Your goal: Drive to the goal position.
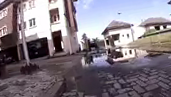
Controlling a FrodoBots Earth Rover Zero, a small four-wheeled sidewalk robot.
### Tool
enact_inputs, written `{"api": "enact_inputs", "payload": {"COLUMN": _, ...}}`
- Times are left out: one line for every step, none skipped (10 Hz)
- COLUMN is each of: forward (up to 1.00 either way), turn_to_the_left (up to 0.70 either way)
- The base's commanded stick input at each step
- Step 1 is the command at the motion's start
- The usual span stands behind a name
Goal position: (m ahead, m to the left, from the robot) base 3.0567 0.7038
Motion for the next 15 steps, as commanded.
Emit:
{"api": "enact_inputs", "payload": {"forward": 0.69, "turn_to_the_left": 0.03}}
{"api": "enact_inputs", "payload": {"forward": 0.69, "turn_to_the_left": 0.03}}
{"api": "enact_inputs", "payload": {"forward": 0.69, "turn_to_the_left": 0.03}}
{"api": "enact_inputs", "payload": {"forward": 0.69, "turn_to_the_left": 0.03}}
{"api": "enact_inputs", "payload": {"forward": 0.69, "turn_to_the_left": 0.03}}
{"api": "enact_inputs", "payload": {"forward": 0.69, "turn_to_the_left": 0.03}}
{"api": "enact_inputs", "payload": {"forward": 0.69, "turn_to_the_left": 0.03}}
{"api": "enact_inputs", "payload": {"forward": 0.69, "turn_to_the_left": 0.03}}
{"api": "enact_inputs", "payload": {"forward": 0.69, "turn_to_the_left": 0.03}}
{"api": "enact_inputs", "payload": {"forward": 0.69, "turn_to_the_left": 0.03}}
{"api": "enact_inputs", "payload": {"forward": 0.69, "turn_to_the_left": 0.03}}
{"api": "enact_inputs", "payload": {"forward": 0.69, "turn_to_the_left": 0.03}}
{"api": "enact_inputs", "payload": {"forward": 0.69, "turn_to_the_left": 0.03}}
{"api": "enact_inputs", "payload": {"forward": 0.69, "turn_to_the_left": 0.03}}
{"api": "enact_inputs", "payload": {"forward": 0.69, "turn_to_the_left": 0.03}}
